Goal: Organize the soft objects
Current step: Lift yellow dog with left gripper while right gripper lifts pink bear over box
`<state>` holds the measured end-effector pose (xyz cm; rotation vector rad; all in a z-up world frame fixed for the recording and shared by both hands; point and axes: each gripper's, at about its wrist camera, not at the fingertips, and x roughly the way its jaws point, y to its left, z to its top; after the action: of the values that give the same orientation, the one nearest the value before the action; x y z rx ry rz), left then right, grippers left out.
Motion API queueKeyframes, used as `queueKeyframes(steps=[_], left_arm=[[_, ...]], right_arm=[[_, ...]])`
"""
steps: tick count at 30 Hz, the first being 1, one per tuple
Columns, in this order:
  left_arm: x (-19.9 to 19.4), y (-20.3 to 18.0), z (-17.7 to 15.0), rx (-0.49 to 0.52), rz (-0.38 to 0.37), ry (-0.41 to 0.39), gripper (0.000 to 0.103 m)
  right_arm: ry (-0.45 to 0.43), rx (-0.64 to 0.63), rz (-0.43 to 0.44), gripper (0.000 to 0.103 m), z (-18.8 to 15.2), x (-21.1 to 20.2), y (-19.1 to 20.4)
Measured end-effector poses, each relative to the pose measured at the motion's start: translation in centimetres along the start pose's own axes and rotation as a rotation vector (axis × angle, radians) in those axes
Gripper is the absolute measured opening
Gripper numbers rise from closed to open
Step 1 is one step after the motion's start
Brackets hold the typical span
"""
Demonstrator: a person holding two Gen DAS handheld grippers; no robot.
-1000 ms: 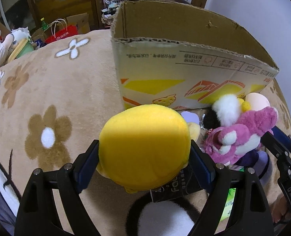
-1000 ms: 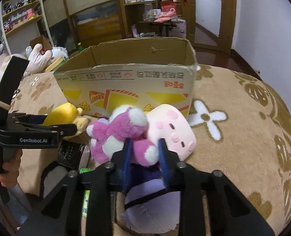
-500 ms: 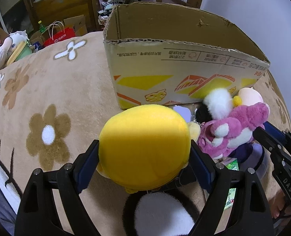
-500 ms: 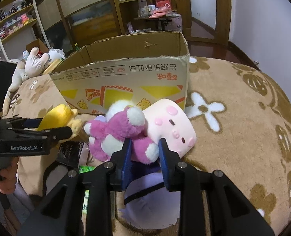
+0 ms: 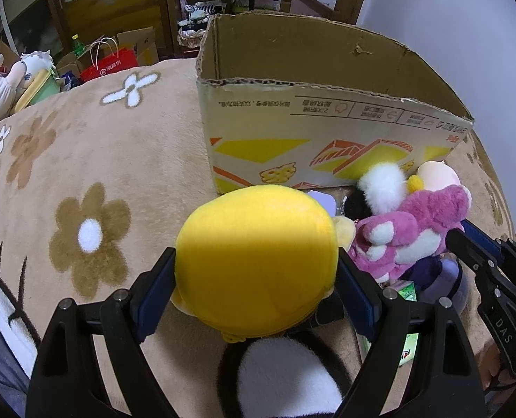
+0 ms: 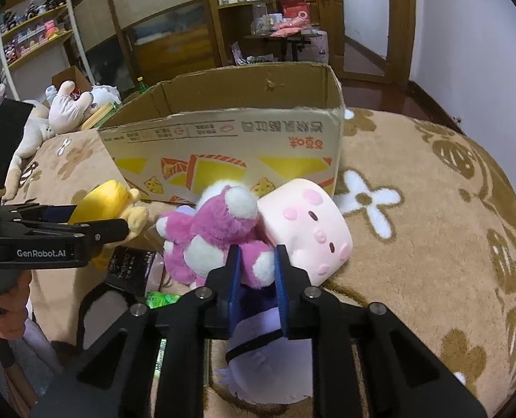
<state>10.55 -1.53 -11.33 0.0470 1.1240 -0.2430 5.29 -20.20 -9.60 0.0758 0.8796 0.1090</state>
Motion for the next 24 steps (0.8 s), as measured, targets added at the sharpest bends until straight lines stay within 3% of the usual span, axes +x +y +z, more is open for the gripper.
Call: queueKeyframes(steps=[10, 17, 24], left_arm=[[-2.5, 0.6, -0.6, -0.030, -0.014, -0.073, 0.085], [-4.9, 0.0, -0.8, 0.003, 0.038, -0.144, 0.085], [-8.6, -1.2, -0.4, 0.047, 0.051, -0.260, 0.085]], right_arm=[[-0.114, -0.016, -0.011, 0.017, 0.9, -3.3, 1.3], [-0.185, -0.040, -0.070, 0.017, 1.4, -5.8, 1.8], [-0.353, -0.023, -0.154, 0.017, 2.6, -10.6, 2.0]])
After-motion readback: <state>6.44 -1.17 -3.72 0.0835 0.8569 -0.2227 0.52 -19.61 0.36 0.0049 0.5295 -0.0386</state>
